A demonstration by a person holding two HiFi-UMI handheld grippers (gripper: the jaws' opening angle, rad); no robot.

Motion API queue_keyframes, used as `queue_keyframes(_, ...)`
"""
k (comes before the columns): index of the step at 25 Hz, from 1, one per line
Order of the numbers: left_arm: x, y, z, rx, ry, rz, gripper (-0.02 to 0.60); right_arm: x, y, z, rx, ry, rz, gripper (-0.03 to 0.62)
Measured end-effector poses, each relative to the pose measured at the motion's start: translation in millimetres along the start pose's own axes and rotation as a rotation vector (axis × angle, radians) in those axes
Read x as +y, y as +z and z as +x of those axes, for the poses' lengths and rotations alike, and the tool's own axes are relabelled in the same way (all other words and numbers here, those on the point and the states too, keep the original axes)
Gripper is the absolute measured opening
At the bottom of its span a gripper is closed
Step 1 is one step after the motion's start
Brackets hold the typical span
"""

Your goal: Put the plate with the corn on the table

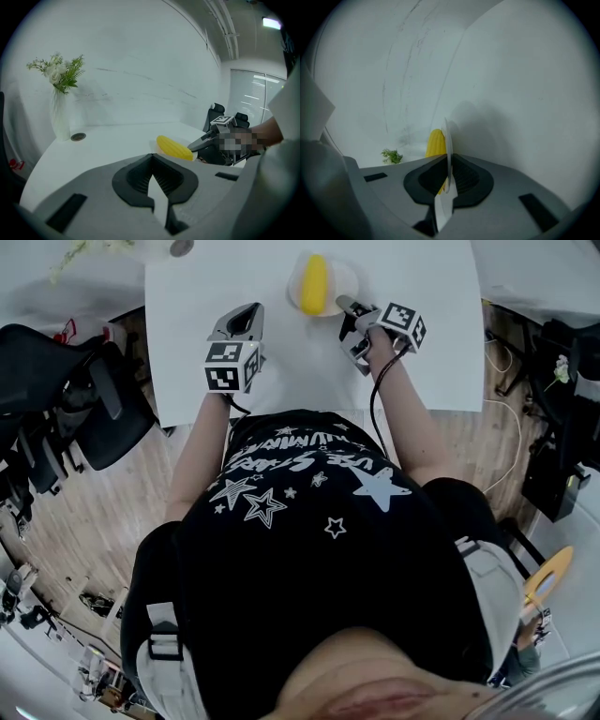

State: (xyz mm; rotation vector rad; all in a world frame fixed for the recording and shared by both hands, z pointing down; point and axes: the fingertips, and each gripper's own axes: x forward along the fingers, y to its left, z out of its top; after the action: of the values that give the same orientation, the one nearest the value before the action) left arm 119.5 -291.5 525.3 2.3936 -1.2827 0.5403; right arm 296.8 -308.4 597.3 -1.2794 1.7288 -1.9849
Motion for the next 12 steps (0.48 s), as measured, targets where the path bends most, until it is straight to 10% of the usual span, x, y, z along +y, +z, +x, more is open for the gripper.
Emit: queue_keyframes(12,-4,-6,-15,0.008,0.013,-0.010,0.006,5,0,1,0.003,-0.197,-0.234,0.023)
